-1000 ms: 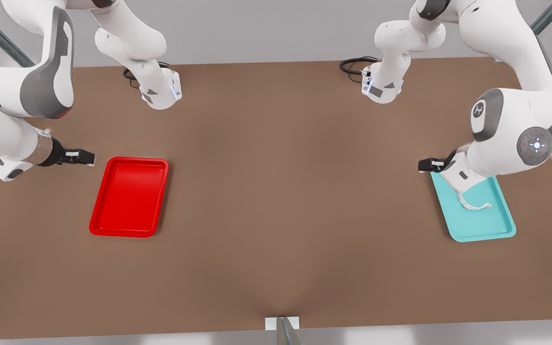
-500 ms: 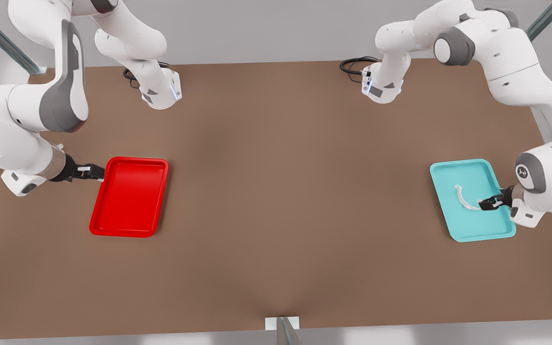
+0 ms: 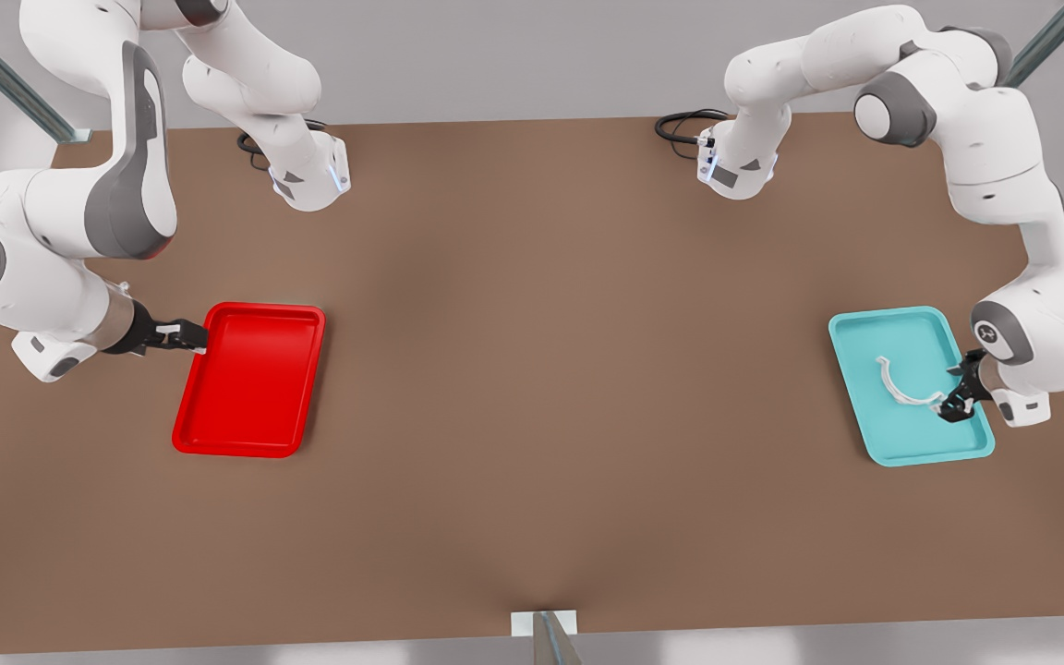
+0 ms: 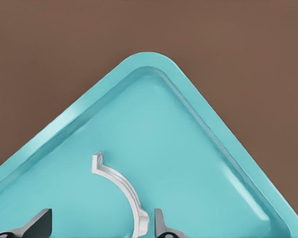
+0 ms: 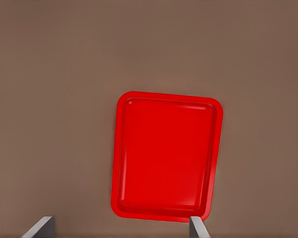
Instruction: Take the drainage pipe clamp from the left arm, pass it to the right arm, and place it in the plate on the right side
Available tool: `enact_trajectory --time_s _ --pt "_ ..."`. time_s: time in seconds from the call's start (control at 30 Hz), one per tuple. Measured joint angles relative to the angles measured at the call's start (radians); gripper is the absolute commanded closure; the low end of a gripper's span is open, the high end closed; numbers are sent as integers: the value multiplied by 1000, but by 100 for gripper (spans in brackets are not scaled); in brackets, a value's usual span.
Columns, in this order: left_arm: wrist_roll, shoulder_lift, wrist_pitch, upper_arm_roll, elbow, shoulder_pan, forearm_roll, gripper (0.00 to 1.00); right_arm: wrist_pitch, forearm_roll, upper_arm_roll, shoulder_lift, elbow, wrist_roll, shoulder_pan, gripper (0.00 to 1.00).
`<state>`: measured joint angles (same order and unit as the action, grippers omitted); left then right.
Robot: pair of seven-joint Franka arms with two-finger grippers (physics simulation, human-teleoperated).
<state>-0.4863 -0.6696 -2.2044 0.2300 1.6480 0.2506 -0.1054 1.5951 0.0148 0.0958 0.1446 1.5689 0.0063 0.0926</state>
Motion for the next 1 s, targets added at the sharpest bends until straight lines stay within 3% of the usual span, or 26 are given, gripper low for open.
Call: enact_trajectory --time_s 0.57,0.6,0.63,0.87,1.0 --pt "-195 -56 -195 -49 92 51 -54 2 0 1 2 0 12 0 -5 0" --pt "-202 -58 -202 -51 92 54 -54 13 1 1 2 1 14 0 -6 0" --pt "-209 -58 -208 -54 92 58 -54 34 1 1 2 1 15 0 -6 0" --pt "-264 -57 -223 -64 90 69 -37 57 2 1 2 2 18 0 -5 0" --pt "-286 -53 -225 -64 90 69 -39 59 1 2 2 3 19 0 -5 0"
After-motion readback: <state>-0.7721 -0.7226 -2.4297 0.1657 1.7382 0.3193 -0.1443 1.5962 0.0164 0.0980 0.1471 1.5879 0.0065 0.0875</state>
